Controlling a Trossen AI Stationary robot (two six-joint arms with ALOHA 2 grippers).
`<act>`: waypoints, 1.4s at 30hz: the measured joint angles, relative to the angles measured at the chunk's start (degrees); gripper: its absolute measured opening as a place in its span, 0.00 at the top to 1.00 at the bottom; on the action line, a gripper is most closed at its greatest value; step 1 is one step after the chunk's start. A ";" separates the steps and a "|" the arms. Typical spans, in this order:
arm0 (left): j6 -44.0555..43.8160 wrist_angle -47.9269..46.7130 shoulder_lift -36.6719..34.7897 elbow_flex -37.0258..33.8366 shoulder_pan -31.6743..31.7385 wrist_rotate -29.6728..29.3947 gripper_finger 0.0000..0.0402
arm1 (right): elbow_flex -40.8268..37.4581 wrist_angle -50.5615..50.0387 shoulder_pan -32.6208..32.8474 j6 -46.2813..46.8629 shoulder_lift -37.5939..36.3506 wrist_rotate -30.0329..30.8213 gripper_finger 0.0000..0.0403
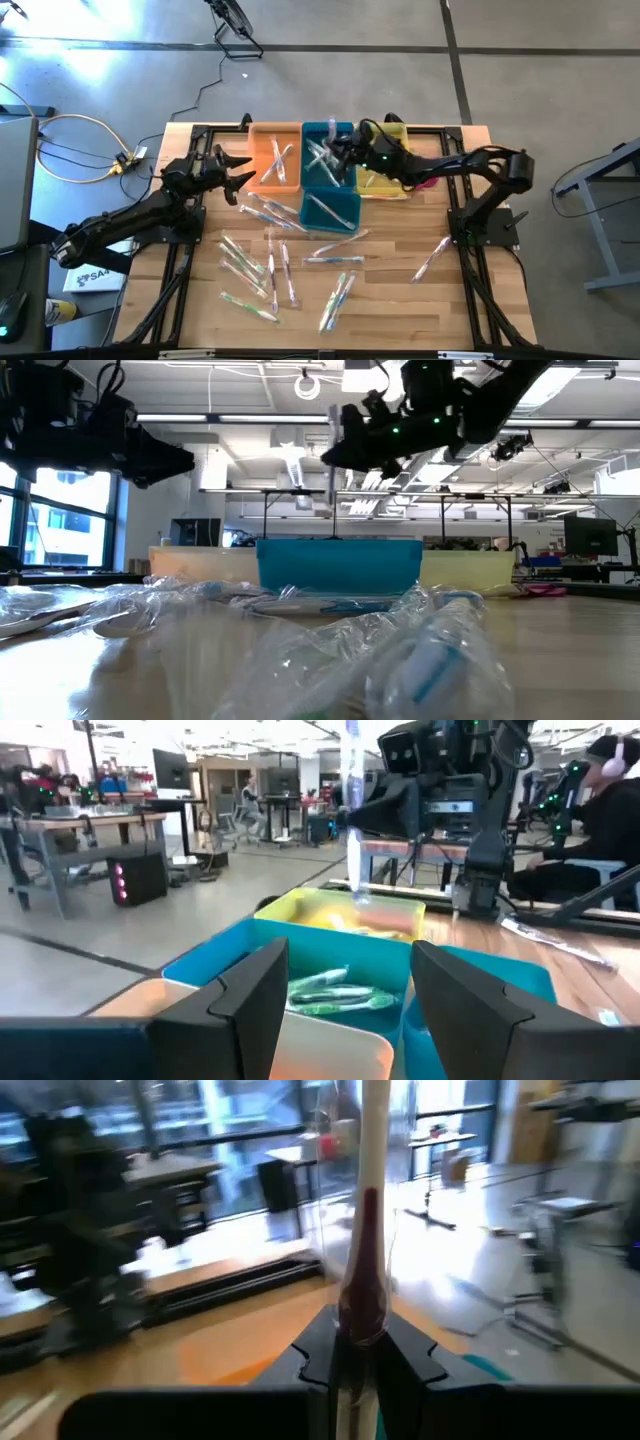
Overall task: Pick & Place Toothbrushes
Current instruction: Put the violet toothbrush into the yellow bin
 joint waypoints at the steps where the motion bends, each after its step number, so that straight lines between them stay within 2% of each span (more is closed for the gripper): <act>1: -0.26 -0.06 -0.11 -0.01 0.01 0.01 0.49 | -1.14 -0.17 -0.07 0.04 -1.31 1.48 0.92; 5: -1.08 -0.63 -0.12 -0.10 0.00 -0.11 0.49 | -3.95 -5.30 -0.18 0.00 -6.43 8.96 0.92; 11: -1.10 -0.66 -0.15 -0.23 0.00 -0.12 0.49 | -4.20 -18.90 -0.15 1.43 -10.77 18.84 0.92; 16: -1.27 -0.73 -0.13 -0.27 0.00 -0.12 0.49 | -4.20 -28.78 -0.77 6.10 -11.35 21.82 0.92; 24: -1.30 -0.73 -0.13 -0.33 0.00 -0.14 0.49 | -4.20 -41.13 -3.03 13.58 -11.36 21.40 0.92; 31: -1.28 -0.73 -0.13 -0.36 0.00 -0.16 0.49 | -4.20 -52.51 -6.99 21.52 -11.36 15.47 0.92; 35: -1.23 -0.70 -0.13 -0.36 0.00 -0.18 0.49 | -4.20 -57.50 -8.27 23.96 -11.37 15.08 0.92; 38: -1.19 -0.70 -0.13 -0.36 0.00 -0.18 0.49 | -4.20 -58.92 -9.58 24.14 -11.36 10.98 0.92; 40: -1.08 -0.68 -0.12 -0.36 0.00 -0.30 0.49 | -4.20 -59.08 -10.22 24.10 -11.37 8.43 0.89; 42: -1.08 -0.68 -0.12 -0.36 0.00 -0.34 0.49 | -4.20 -59.04 -10.32 24.10 -11.36 8.03 0.81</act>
